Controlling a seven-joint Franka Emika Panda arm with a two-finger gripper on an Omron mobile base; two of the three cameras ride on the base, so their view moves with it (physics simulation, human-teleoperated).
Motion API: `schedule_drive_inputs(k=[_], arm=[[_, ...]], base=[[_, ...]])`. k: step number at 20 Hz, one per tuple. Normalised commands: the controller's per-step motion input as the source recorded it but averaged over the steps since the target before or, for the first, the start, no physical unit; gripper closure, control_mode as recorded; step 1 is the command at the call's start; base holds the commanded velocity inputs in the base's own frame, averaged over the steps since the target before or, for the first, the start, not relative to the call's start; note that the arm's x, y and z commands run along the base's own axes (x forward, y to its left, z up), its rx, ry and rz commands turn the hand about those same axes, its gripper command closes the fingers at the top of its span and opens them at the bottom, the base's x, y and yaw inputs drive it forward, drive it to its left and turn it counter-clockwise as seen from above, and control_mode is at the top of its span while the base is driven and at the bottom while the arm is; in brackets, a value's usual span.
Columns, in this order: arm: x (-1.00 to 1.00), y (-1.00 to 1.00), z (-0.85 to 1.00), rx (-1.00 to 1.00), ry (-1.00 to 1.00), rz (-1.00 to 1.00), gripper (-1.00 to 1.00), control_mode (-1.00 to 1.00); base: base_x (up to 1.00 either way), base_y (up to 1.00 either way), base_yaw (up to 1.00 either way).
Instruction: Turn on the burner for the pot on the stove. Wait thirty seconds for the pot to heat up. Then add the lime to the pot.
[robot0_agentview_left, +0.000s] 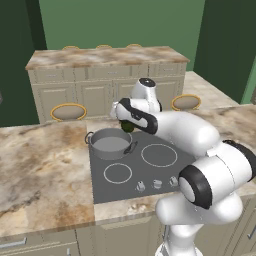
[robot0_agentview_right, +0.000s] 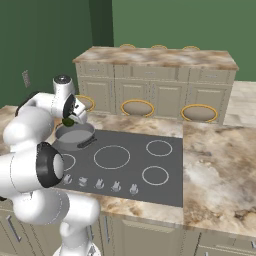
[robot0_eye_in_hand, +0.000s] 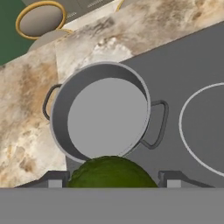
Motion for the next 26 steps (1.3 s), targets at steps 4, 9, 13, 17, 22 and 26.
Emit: schedule_drive_inputs(k=[4,9,13,17,22,26], arm=[[0.04,0.06,-0.11,-0.03,0.00,0.00,1.00,-1.00],[0.09,0.17,-0.07,-0.01,0.00,0.00,1.00,-1.00],[0.16,0.26,-0.12,-0.01,0.00,0.00,1.00,-1.00],[0.21,0.14,-0.13,-0.04,0.00,0.00,1.00,-1.00],[0.19,0.01,-0.12,-0.04,0.00,0.00,1.00,-1.00],[0.21,0.01,-0.19,-0.04,0.00,0.00,1.00,-1.00]], base=[[0.00,0.00,0.00],[0.00,0.00,0.00],[0.00,0.00,0.00],[0.00,0.00,0.00],[0.00,0.00,0.00],[0.00,0.00,0.00]])
